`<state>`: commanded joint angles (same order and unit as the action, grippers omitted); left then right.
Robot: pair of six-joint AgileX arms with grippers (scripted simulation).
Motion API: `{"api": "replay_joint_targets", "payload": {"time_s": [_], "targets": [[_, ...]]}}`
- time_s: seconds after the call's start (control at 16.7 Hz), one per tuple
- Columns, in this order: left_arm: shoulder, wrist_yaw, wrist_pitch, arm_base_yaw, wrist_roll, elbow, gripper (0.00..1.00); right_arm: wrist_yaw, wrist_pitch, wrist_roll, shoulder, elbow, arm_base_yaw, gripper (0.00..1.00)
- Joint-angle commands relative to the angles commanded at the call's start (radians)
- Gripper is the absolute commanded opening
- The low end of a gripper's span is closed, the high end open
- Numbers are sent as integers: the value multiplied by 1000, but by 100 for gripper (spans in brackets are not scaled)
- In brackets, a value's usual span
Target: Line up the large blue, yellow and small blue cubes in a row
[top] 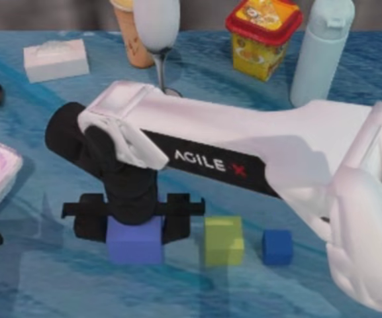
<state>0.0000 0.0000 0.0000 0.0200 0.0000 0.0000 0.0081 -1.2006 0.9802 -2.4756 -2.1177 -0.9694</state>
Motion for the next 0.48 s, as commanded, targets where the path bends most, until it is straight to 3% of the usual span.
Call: {"api": "replay_joint_targets", "payload": {"time_s": [0.36,0.48], "targets": [[0,0,0,0,0,0,100,0,50,0,-9,48,-3,0],[0,0,0,0,0,0,100,0,50,0,-9,48,-3,15]]}}
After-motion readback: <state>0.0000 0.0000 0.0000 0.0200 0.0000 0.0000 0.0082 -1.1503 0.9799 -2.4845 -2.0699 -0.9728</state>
